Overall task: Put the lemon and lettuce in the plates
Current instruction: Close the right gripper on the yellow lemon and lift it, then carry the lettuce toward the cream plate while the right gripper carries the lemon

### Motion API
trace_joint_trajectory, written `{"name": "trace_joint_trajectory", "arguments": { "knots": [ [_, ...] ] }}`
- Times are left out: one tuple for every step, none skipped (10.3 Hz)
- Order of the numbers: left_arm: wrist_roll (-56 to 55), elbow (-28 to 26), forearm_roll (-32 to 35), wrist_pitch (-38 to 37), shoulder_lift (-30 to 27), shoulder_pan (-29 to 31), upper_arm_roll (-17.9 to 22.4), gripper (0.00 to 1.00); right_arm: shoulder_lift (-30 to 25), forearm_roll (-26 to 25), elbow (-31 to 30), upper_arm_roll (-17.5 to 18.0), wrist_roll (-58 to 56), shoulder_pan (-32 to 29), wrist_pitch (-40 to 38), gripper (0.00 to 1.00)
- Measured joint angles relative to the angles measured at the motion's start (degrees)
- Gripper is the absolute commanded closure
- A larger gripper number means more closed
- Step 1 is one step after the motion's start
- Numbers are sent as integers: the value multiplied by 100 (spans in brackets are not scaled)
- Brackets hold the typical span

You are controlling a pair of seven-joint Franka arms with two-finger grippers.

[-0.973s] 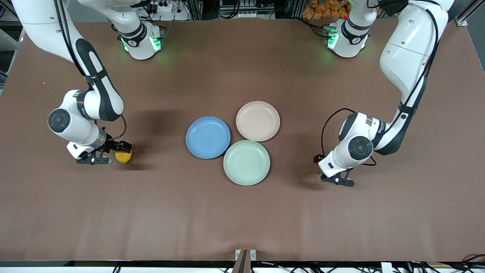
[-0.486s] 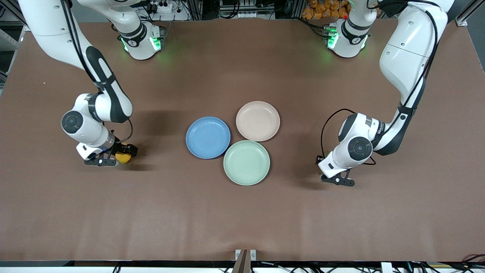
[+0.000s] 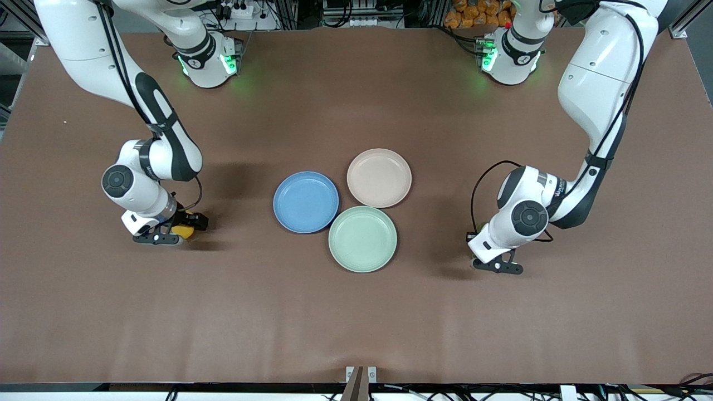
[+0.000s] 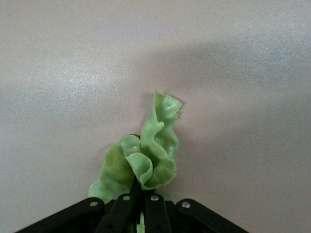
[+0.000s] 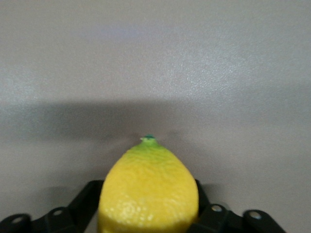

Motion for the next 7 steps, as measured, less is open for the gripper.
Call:
{"name": "trace_joint_trajectory", "arguments": {
  "knots": [
    [-153, -4, 0, 0, -15, -5, -3, 100, -10, 0, -1, -13, -1, -1, -5, 59],
    [-302, -29, 0, 0, -70, -9, -16, 100, 14, 0, 1, -17, -2, -3, -1, 69],
    [-403, -93, 0, -2, -170, -11, -29, 100, 14, 0, 1, -21, -3, -3, -2, 73],
    [-526, -181, 0, -4, -280, -12, -41, 100, 14, 0, 2, -21, -3, -2, -2, 73],
    [-675, -286, 0, -8, -386, -14, -80, 100, 14, 0, 4, -21, -3, -2, -6, 73],
    [-785, -377, 0, -9, -462, -17, -161, 100, 15, 0, 12, -21, -6, -1, -22, 73],
    [-933, -426, 0, -9, -505, -25, -263, 100, 15, 0, 37, -15, -6, 7, -84, 73]
  ]
}}
